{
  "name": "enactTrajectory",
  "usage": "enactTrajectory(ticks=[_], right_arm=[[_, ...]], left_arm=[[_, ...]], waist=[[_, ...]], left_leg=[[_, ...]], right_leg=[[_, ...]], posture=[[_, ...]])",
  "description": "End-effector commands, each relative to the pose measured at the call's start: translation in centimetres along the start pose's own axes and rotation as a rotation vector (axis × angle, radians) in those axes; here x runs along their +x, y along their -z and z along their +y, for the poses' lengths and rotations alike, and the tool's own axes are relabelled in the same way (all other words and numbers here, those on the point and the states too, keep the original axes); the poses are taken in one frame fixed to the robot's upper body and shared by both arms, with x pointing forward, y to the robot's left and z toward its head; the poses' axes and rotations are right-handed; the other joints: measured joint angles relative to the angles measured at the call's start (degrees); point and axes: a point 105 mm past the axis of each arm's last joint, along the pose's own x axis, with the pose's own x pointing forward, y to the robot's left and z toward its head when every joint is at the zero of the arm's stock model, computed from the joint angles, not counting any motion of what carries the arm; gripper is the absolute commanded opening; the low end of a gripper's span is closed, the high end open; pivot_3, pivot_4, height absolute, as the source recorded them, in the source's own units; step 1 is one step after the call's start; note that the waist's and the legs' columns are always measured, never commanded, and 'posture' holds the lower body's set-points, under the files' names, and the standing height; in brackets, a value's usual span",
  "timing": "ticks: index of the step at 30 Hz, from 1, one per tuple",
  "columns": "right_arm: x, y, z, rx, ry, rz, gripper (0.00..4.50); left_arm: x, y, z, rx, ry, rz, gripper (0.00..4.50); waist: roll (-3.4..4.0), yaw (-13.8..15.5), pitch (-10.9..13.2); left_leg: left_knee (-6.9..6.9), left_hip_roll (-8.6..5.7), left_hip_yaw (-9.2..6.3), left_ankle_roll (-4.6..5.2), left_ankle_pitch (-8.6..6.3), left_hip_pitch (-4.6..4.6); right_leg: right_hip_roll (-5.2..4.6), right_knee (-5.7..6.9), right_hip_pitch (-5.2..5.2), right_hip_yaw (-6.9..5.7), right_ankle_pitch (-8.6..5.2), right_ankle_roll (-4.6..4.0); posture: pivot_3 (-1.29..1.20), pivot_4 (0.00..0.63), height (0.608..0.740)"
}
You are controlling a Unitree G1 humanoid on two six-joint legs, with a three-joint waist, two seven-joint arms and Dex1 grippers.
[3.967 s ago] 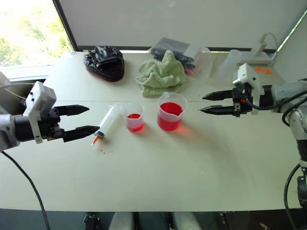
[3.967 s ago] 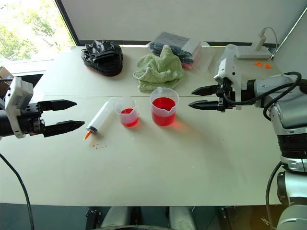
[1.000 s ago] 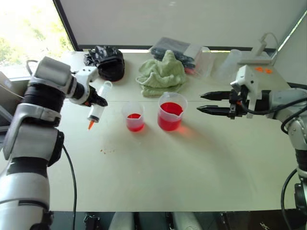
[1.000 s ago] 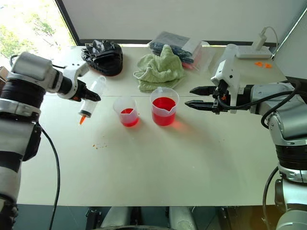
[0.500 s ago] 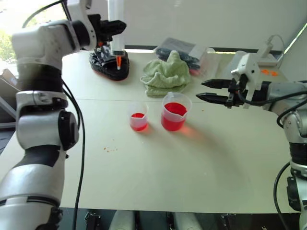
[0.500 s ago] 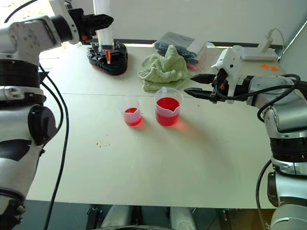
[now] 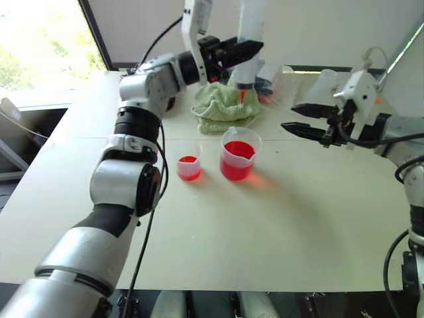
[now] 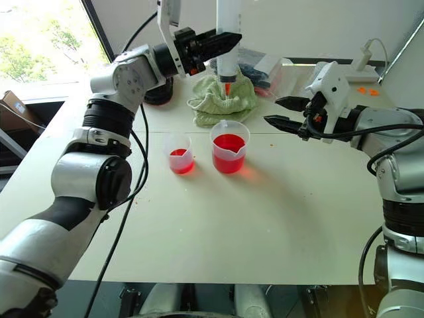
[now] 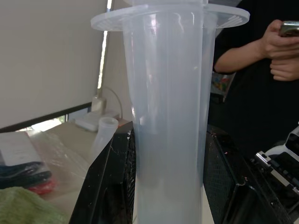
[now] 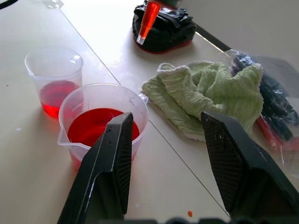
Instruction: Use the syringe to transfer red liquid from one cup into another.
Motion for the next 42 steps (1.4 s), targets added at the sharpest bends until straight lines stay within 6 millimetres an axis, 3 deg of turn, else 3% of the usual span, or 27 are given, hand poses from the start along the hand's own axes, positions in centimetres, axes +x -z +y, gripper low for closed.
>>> enactTrajectory(ticks=[1, 11, 28, 42], right_arm=[[-1.2, -1.9, -0.3, -0.026, 0.058, -0.057, 2.38], [-2.0, -3.3, -1.0, 0.072, 0.147, -0.139, 2.38], [-1.7, -5.0, -1.0, 0.184, 0.128, -0.224, 2.38], [-1.9, -6.5, -1.2, 0.215, 0.111, -0.287, 2.38]], left_arm=[[1.0, -0.5, -1.4, 0.063, 0.092, -0.040, 1.36], [0.5, 4.2, -3.2, 0.052, 0.234, 0.049, 1.36], [-1.2, 7.9, -2.4, 0.190, 0.145, 0.066, 1.36], [-1.7, 10.6, -2.0, 0.132, 0.089, 0.052, 1.36]], waist=[[0.00, 0.2, 0.0], [0.00, 0.4, 0.0], [0.00, 0.4, 0.0], [0.00, 0.4, 0.0]], left_leg=[[0.00, 0.00, 0.00, 0.00, 0.00, 0.00], [0.02, -0.02, 0.00, 0.01, 0.00, 0.00], [0.02, -0.01, 0.00, 0.04, -0.02, -0.01], [0.02, -0.01, 0.00, 0.05, -0.03, -0.01]], right_leg=[[-0.01, 0.00, 0.00, 0.00, 0.00, 0.00], [-0.04, 0.00, 0.01, 0.02, 0.00, 0.00], [-0.04, 0.01, 0.01, 0.03, 0.00, 0.00], [-0.04, 0.00, 0.01, 0.03, 0.00, 0.00]], posture=[[0.00, 0.150, 0.740], [0.00, 0.150, 0.740], [0.00, 0.150, 0.740], [0.00, 0.150, 0.740]])
